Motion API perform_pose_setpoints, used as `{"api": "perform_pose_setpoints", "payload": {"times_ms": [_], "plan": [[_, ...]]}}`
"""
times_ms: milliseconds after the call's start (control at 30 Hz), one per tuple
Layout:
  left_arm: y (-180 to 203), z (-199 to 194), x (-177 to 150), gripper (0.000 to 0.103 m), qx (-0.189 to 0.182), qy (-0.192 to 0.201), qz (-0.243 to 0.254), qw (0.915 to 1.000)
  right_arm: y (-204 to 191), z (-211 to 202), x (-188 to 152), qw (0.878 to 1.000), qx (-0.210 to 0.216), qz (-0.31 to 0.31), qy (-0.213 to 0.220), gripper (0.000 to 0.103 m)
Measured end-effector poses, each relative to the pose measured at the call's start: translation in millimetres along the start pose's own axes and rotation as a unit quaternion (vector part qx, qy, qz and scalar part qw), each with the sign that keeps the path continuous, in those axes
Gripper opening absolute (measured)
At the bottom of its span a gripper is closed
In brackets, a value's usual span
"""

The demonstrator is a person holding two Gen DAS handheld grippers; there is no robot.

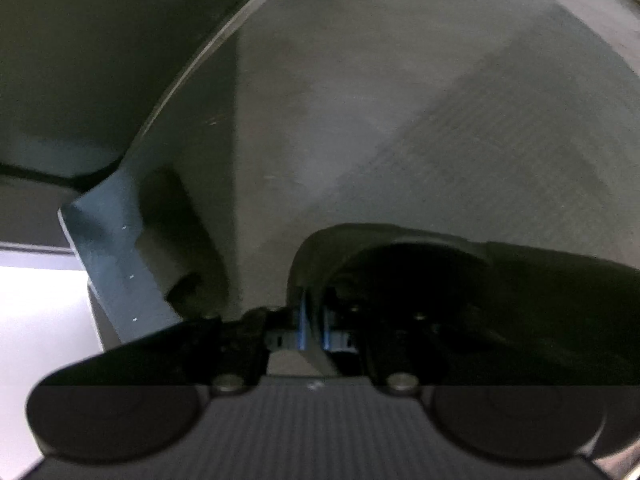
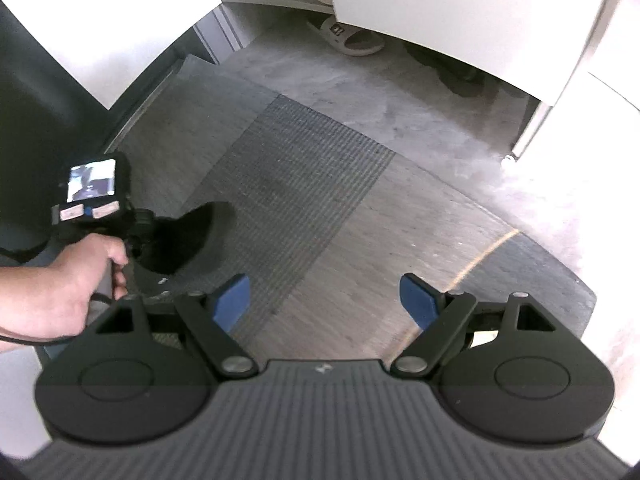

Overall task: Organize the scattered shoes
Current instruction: 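Lower the left tool onto a black slide by the door, then lift the black slide with the left tool and carry it toward the right tool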

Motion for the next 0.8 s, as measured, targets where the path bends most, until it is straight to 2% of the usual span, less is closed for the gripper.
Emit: {"api": "perform_pose_setpoints", "payload": {"times_ms": [233,367,433,500,567,600,667,733,800], "plan": [[85,-4,-69,0.01,0.037,0.037,0.082,0.9952,62,-5,-45,1.0,-0.006,-0.001,0.002,0.084],[111,8,-94,0.012,0.063,0.07,0.122,0.9881,90,-7,-73,1.0,-0.014,-0.005,0.008,0.084],[121,16,-101,0.019,0.067,0.07,0.129,0.9869,107,-7,-97,1.0,-0.011,-0.013,0.013,0.084],[135,21,-111,0.02,0.082,0.073,0.153,0.9821,118,-5,-112,1.0,-0.008,-0.016,0.013,0.084],[140,23,-118,0.026,0.095,0.078,0.165,0.9787,128,-2,-126,1.0,-0.004,-0.012,0.009,0.084],[143,23,-121,0.036,0.099,0.079,0.169,0.9774,132,0,-134,1.0,0.003,-0.007,0.009,0.084],[144,20,-125,0.044,0.09,0.059,0.168,0.9799,136,2,-140,1.0,0.012,-0.003,0.012,0.084],[141,8,-129,0.06,0.082,0.056,0.171,0.9802,136,-1,-140,1.0,0.013,-0.005,0.02,0.084],[134,-8,-131,0.069,0.07,0.055,0.167,0.982,137,-8,-134,1.0,0.013,-0.001,0.024,0.084]]}}
Point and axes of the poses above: each gripper's, at about its wrist camera, not at the fingertips, and z roughly the way its jaws point, y to its right, x to its top, the point moved 4 cm from there along z, roughly the way its jaws point, and after that the axes turned 7 degrees about -z, right-handed, at the moved point
